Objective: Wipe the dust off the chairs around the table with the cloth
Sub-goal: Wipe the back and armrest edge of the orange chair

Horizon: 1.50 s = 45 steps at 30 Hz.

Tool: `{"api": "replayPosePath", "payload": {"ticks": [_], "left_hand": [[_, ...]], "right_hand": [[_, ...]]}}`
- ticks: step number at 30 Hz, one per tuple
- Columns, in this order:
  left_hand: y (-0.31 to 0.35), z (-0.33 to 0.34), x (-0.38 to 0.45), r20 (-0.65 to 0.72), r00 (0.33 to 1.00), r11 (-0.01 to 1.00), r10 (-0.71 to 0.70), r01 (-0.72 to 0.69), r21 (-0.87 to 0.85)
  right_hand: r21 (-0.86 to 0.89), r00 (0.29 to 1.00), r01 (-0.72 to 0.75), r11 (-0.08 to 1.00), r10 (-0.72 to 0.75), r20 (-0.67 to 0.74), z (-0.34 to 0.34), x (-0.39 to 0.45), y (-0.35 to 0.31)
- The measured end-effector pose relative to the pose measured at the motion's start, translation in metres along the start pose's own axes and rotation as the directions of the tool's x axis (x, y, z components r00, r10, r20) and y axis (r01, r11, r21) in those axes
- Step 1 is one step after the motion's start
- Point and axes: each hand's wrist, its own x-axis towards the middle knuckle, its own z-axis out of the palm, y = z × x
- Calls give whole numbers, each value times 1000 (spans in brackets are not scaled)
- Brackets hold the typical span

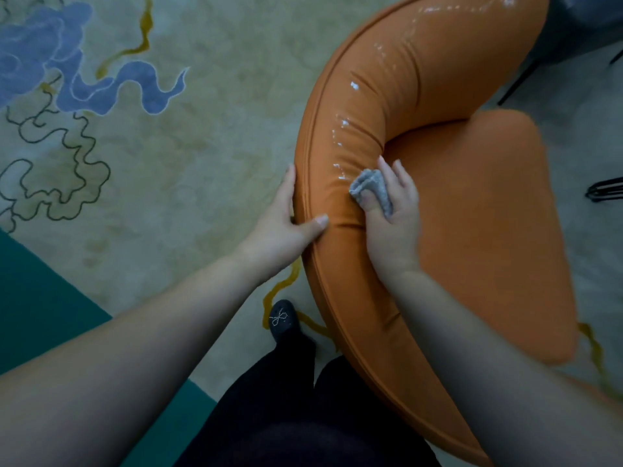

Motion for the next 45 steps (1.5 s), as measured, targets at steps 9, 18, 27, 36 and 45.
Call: {"api": "replayPosePath", "payload": {"ticks": [9,18,27,36,45], "left_hand": [[2,45,26,-494,847,973,195,-105,205],[-3,53,30,-583,777,953,237,-71,293],[-3,54,31,-606,763,953,223,-41,299],[-6,54,32,-618,749,951,239,-52,305],[-7,53,31,-610,754,947,242,-47,317]], "right_hand": [[-108,1000,-23,994,22,-15,0,14,-1],[-182,973,156,971,-119,199,-10,-9,15],[-125,983,183,975,-181,28,25,68,-20],[-156,967,248,956,-235,99,26,52,-13],[-63,949,275,960,-260,176,5,20,9]]}}
